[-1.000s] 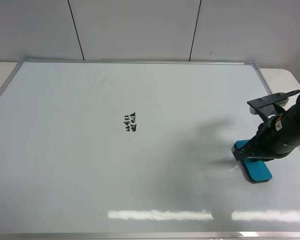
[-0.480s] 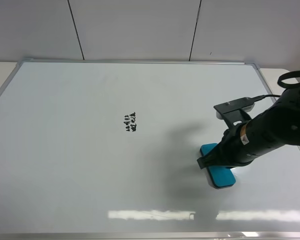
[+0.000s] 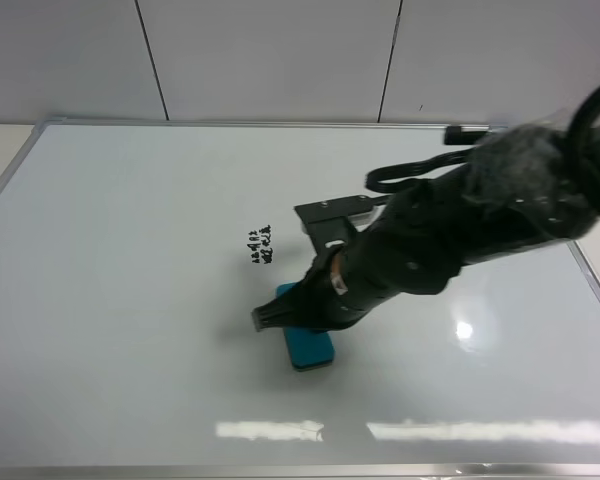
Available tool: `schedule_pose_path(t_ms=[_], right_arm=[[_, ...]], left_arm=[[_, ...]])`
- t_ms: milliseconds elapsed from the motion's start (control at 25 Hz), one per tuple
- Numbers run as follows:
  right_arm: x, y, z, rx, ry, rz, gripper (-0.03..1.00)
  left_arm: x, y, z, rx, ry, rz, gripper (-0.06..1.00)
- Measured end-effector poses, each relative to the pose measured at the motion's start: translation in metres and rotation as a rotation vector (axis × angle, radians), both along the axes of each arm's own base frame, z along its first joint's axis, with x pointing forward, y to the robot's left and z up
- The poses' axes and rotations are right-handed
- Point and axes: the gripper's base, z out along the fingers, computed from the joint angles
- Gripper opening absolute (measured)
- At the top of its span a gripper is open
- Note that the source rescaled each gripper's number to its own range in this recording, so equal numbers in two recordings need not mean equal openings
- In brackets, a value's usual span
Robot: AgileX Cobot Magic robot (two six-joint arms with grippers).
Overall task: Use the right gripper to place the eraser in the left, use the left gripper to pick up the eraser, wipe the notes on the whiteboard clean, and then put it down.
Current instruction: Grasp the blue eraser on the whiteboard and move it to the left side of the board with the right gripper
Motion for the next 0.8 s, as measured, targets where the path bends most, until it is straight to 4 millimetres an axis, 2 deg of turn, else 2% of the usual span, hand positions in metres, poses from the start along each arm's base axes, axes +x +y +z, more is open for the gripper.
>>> schedule_pose_path(t_ms=[40,80,280,600,800], right_arm=[[0.001,0.013,-0.001,0.011,-0.004,0.015,0.0],[0.004,0.041,-0.002,0.029,-0.009,0.037,0.0],[0.012,0.09,0.003,0.041,0.016,0.01,0.0],[0.037,0.13,0.004,0.094,0.014,-0.121,0.0],[0.047,0.146,0.0,0.146,0.028,-0.207,0.0]], left_arm=[[0.0,0.0,0.0,0.0,0.0,0.0,0.63],[0.0,0.0,0.0,0.0,0.0,0.0,0.63],[0.0,0.0,0.0,0.0,0.0,0.0,0.63],[0.0,0.0,0.0,0.0,0.0,0.0,0.63],[0.0,0.0,0.0,0.0,-0.001,0.0,0.63]])
